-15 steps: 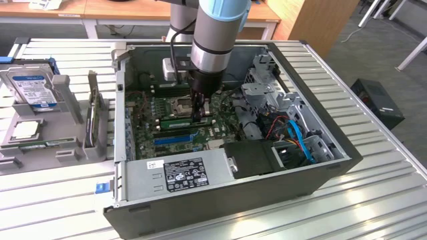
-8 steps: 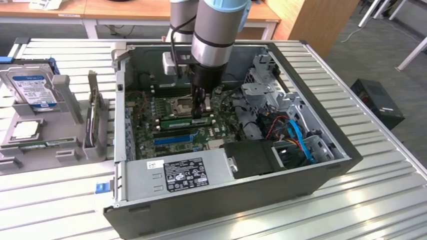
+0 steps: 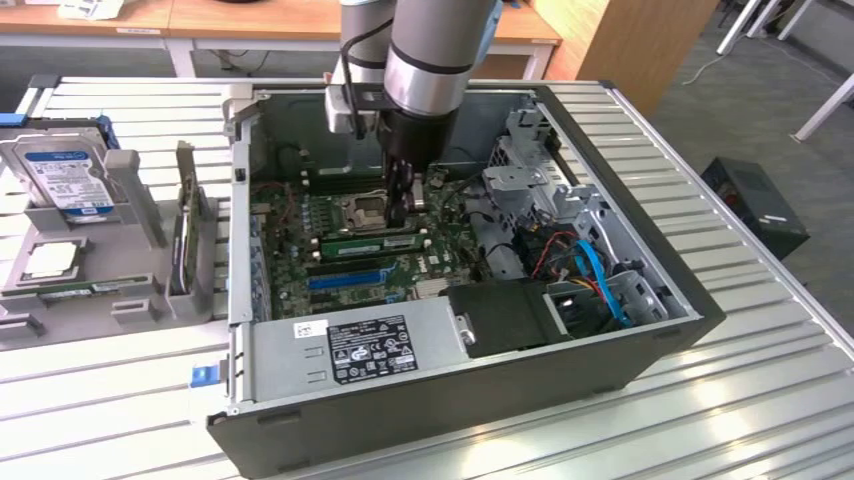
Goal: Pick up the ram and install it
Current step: 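Insert the ram into the slot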
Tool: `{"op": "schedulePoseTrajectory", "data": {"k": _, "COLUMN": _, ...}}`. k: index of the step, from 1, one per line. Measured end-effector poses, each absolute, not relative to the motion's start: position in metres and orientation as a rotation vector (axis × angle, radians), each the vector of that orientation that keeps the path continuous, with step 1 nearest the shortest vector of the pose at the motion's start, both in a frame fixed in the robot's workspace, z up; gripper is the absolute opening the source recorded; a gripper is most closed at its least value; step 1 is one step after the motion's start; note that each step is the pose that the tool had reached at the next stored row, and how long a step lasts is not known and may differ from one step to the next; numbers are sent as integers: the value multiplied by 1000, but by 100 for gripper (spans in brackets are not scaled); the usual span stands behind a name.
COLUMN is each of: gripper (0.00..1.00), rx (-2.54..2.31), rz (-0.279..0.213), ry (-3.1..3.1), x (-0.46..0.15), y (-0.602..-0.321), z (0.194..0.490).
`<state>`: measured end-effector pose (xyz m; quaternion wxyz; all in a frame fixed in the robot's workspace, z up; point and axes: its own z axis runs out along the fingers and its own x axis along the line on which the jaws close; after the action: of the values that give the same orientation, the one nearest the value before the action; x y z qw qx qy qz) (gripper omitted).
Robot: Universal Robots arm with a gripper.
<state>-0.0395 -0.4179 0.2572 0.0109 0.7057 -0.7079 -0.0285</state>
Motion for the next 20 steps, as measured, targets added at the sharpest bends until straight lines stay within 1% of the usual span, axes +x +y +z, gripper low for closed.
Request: {"op": "schedulePoseTrajectory", "data": {"k": 20, "gripper": 19, "rx": 2202, "rz": -89, "ry": -2208, "x": -39, "y": -418, "z": 312}}
